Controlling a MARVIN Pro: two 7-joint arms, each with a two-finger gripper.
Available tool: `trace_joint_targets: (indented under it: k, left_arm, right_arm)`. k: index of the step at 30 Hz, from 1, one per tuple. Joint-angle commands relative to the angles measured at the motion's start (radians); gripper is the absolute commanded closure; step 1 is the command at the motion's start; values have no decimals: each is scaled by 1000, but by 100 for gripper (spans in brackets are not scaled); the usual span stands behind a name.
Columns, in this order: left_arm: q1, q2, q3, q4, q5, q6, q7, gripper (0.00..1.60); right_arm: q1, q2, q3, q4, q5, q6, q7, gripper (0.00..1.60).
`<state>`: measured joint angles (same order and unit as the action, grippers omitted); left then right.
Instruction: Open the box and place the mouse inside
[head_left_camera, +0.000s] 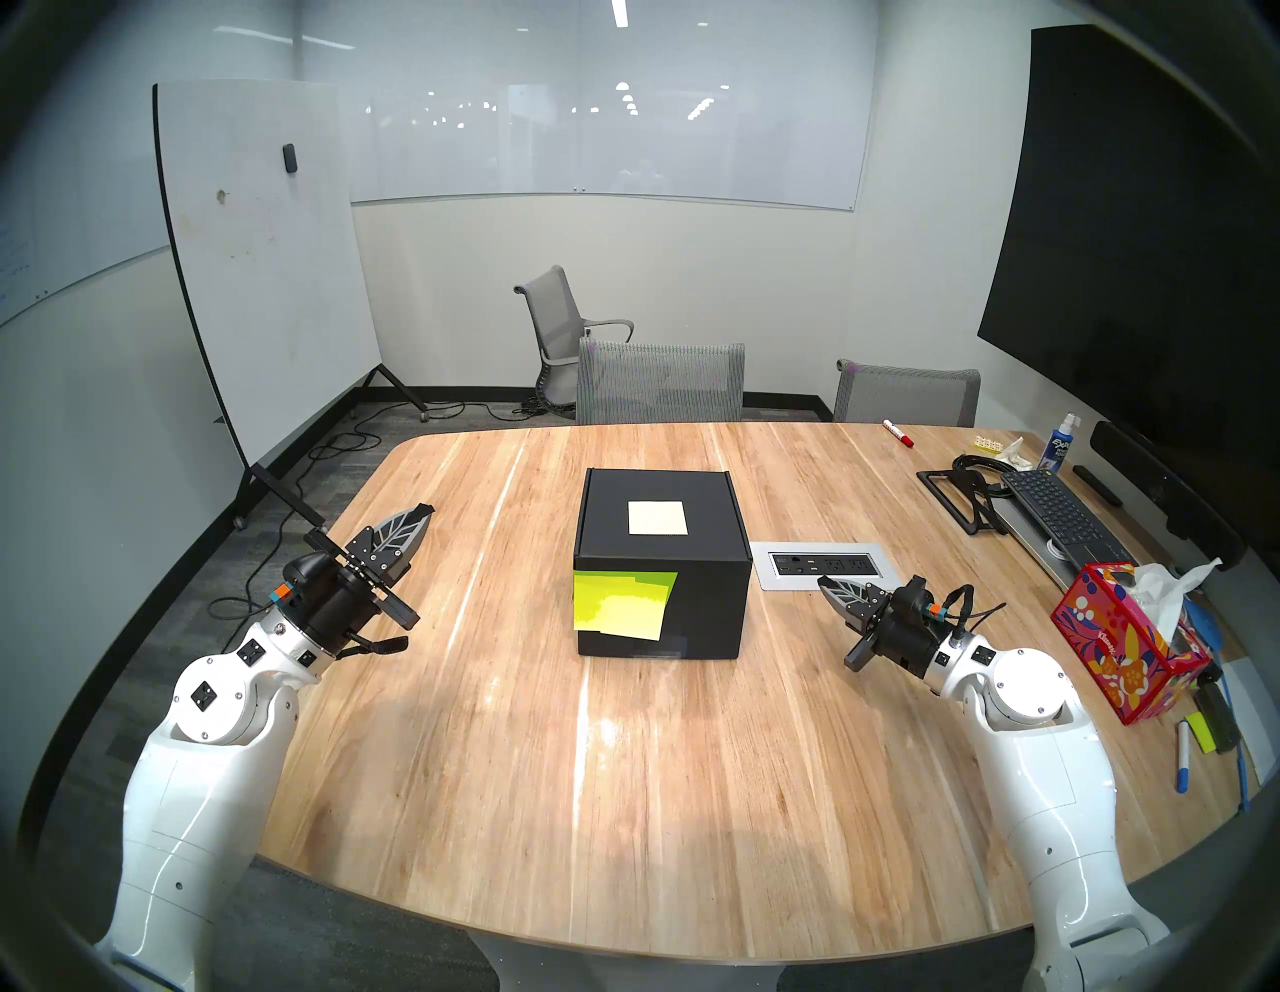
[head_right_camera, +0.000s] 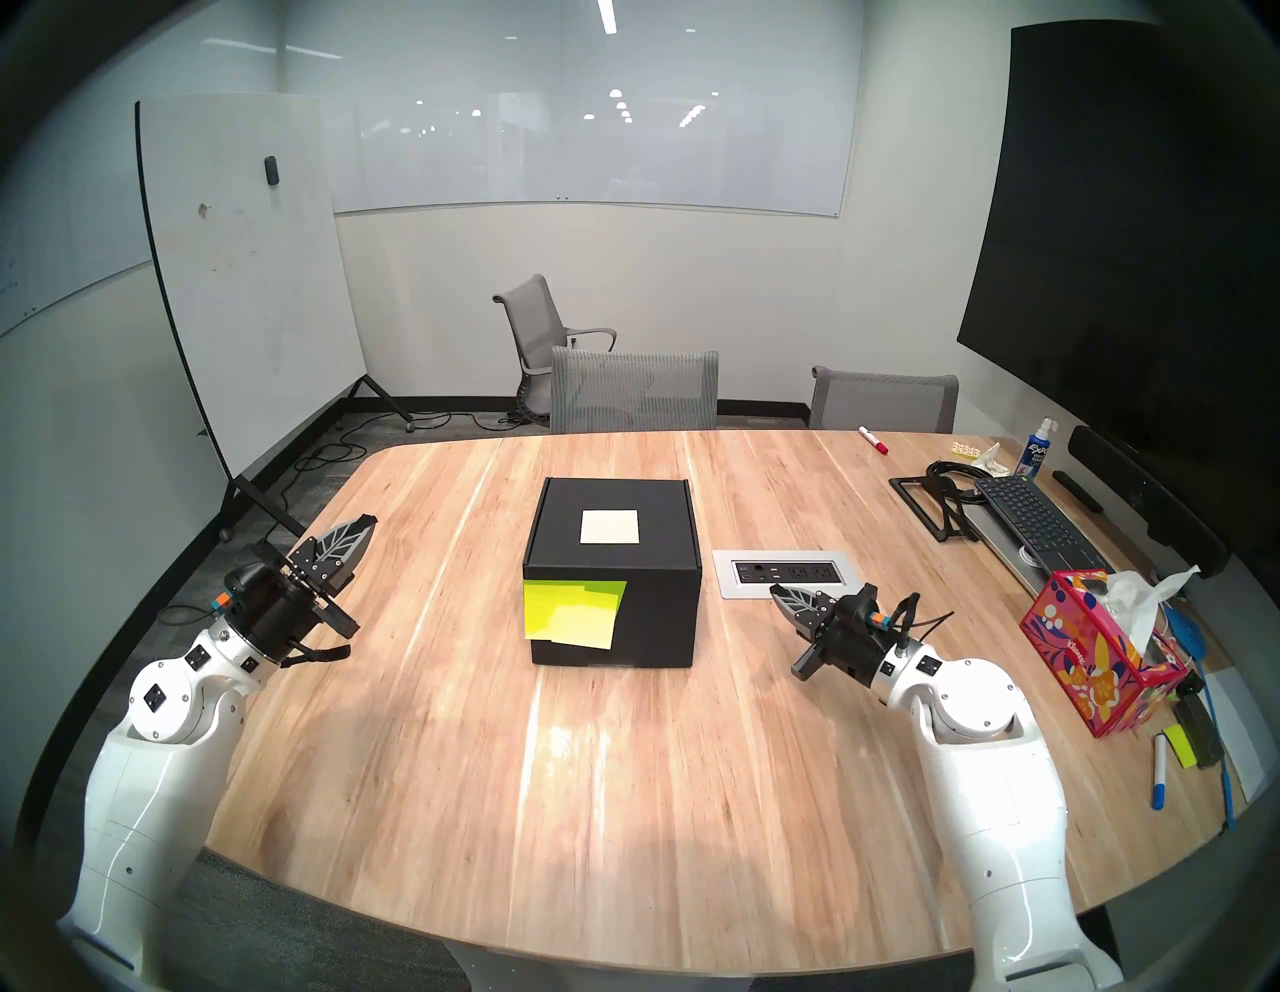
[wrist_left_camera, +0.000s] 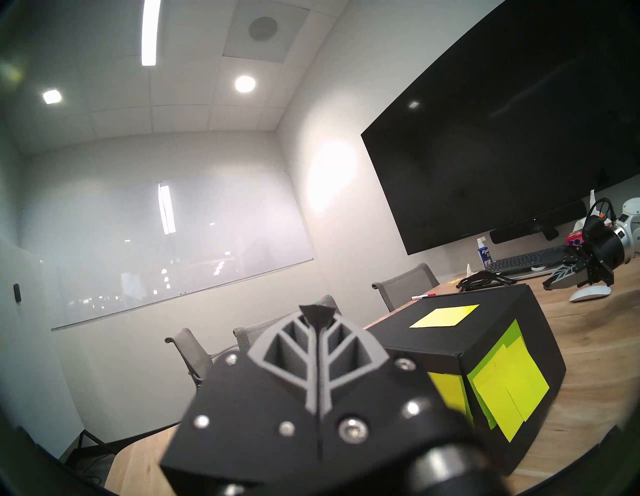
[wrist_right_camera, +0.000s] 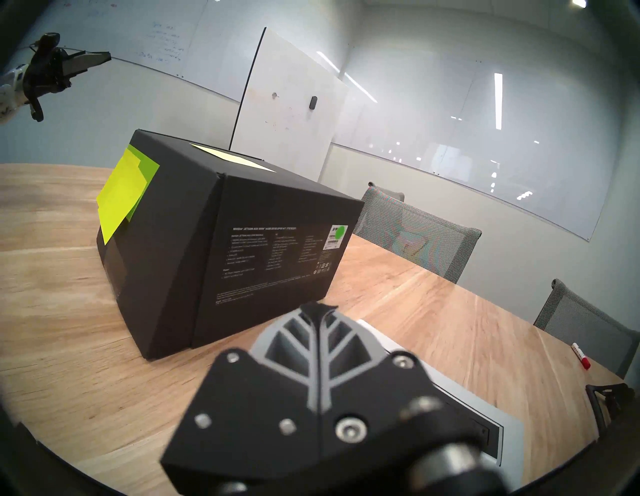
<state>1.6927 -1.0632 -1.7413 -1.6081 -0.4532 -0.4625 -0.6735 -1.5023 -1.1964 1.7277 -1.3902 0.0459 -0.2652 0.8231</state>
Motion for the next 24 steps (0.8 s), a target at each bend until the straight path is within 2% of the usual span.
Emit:
trace_joint_targets:
  k: [1, 12, 17, 24]
  left_arm:
    - [-47, 23, 6, 21, -17, -5, -34, 160]
    - [-59, 27, 10, 54, -45, -25, -92, 160]
    - [-59, 21, 36, 57, -38, -29, -117, 160]
    - [-54, 1, 68, 59, -21, -38, -111, 160]
  right_arm:
    - [16, -1, -4, -36, -1, 7, -1, 160]
    - [40, -9, -33, -9, -14, -4, -12, 160]
    - [42, -10, -36, -4, -13, -8, -15, 160]
    - [38, -6, -29, 9, -8, -20, -17, 160]
